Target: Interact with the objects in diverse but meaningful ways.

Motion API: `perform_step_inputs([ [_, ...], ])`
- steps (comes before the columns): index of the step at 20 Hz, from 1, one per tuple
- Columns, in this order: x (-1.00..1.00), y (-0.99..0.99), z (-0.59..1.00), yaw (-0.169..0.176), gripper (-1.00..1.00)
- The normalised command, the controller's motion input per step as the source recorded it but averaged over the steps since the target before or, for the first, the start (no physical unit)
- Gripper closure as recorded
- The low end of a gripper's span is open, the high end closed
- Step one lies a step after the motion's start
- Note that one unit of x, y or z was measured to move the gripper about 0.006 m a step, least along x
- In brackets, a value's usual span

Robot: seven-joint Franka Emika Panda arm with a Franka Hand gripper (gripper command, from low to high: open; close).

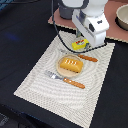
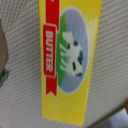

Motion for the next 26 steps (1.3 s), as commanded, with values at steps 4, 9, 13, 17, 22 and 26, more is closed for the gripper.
perform_step_inputs([
  [4,-0.21,0.02,-0.29,0.084,1.0],
  [9,-0.16,0.02,-0.25,0.082,1.0],
  [13,-0.05,0.01,-0.1,0.078,1.0],
  [17,-0.1,0.02,0.31,0.013,1.0],
  [22,-0.33,0.01,0.76,0.003,1.0],
  [26,-0.31,-0.05,1.0,-0.018,1.0],
])
